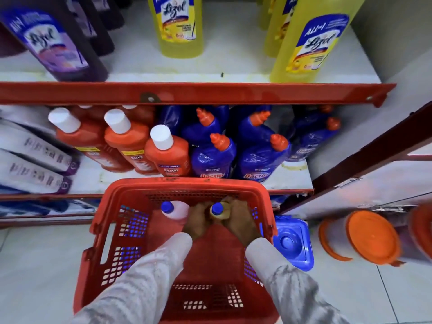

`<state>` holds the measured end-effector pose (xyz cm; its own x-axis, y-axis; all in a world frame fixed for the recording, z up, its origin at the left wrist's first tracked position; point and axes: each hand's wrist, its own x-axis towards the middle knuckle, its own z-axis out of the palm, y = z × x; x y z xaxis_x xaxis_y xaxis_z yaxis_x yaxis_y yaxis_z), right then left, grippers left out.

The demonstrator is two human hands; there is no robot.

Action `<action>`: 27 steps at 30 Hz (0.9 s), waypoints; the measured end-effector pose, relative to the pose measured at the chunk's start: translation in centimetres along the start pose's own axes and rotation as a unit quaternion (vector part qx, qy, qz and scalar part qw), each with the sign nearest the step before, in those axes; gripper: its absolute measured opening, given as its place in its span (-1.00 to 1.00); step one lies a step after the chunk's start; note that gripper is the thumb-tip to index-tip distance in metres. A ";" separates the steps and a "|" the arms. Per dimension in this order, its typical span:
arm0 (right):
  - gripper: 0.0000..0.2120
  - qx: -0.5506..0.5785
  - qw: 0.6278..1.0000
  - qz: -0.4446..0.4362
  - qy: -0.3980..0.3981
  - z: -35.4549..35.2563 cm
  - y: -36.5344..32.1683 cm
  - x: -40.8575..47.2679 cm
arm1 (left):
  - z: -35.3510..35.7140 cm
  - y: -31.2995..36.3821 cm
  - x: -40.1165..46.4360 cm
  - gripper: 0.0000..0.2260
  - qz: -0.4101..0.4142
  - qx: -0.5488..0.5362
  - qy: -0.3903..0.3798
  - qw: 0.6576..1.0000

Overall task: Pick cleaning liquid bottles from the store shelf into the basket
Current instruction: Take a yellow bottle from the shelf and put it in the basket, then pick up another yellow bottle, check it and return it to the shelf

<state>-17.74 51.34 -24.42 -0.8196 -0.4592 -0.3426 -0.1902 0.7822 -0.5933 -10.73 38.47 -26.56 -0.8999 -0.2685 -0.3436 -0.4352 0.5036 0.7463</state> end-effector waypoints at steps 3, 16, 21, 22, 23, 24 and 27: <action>-0.53 -0.003 1.000 -0.025 0.007 -2.6 -1.6 -1.2 | -3.3 2.0 -1.2 -0.73 0.072 0.027 0.038 0.996; -0.54 0.002 0.843 -0.202 0.498 -21.0 -13.3 -3.5 | -17.7 20.6 -1.4 -0.59 0.370 0.258 0.367 0.814; -0.13 0.085 0.808 -0.129 0.568 -24.8 -15.6 -0.8 | -18.2 21.0 1.4 -0.47 0.271 0.324 0.331 0.844; -0.05 0.112 0.816 -0.112 0.556 -25.4 -15.9 0.2 | -18.2 20.8 1.8 -0.47 0.261 0.337 0.318 0.847; 0.02 0.142 0.826 -0.095 0.537 -25.8 -16.0 1.2 | -18.1 20.4 2.2 -0.47 0.253 0.350 0.305 0.849; 0.07 0.172 0.835 -0.083 0.515 -26.2 -16.0 2.1 | -18.1 20.1 2.5 -0.48 0.250 0.360 0.297 0.848; 0.02 0.247 0.840 -0.093 0.474 -27.3 -15.8 4.3 | -18.1 19.8 2.7 -0.46 0.249 0.371 0.287 0.847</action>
<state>-33.03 48.44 3.36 -0.9073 0.1704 0.3845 -0.3068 0.3571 -0.8822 -21.26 32.82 -2.40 -0.9084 -0.1179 0.4012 -0.0936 0.9924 0.0798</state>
